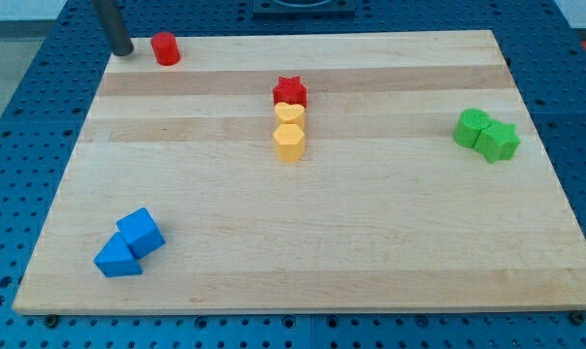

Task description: Push the red circle vertically above the red star

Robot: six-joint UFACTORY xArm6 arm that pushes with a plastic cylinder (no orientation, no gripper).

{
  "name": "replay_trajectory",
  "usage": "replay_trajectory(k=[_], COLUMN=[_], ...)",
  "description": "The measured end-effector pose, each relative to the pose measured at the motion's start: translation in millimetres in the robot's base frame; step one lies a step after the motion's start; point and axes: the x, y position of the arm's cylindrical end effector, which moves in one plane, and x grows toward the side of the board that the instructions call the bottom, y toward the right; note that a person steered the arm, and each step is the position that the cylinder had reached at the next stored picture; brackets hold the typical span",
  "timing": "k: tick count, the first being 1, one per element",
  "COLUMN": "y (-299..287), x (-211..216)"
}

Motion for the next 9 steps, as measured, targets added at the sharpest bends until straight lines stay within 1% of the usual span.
replay_trajectory(k=[2, 4, 5, 6, 7, 9], y=[81.2, 148.2, 143.4, 138.1, 138.1, 186.2], x=[5.0, 9.2, 19.0, 43.5, 53.2, 52.1])
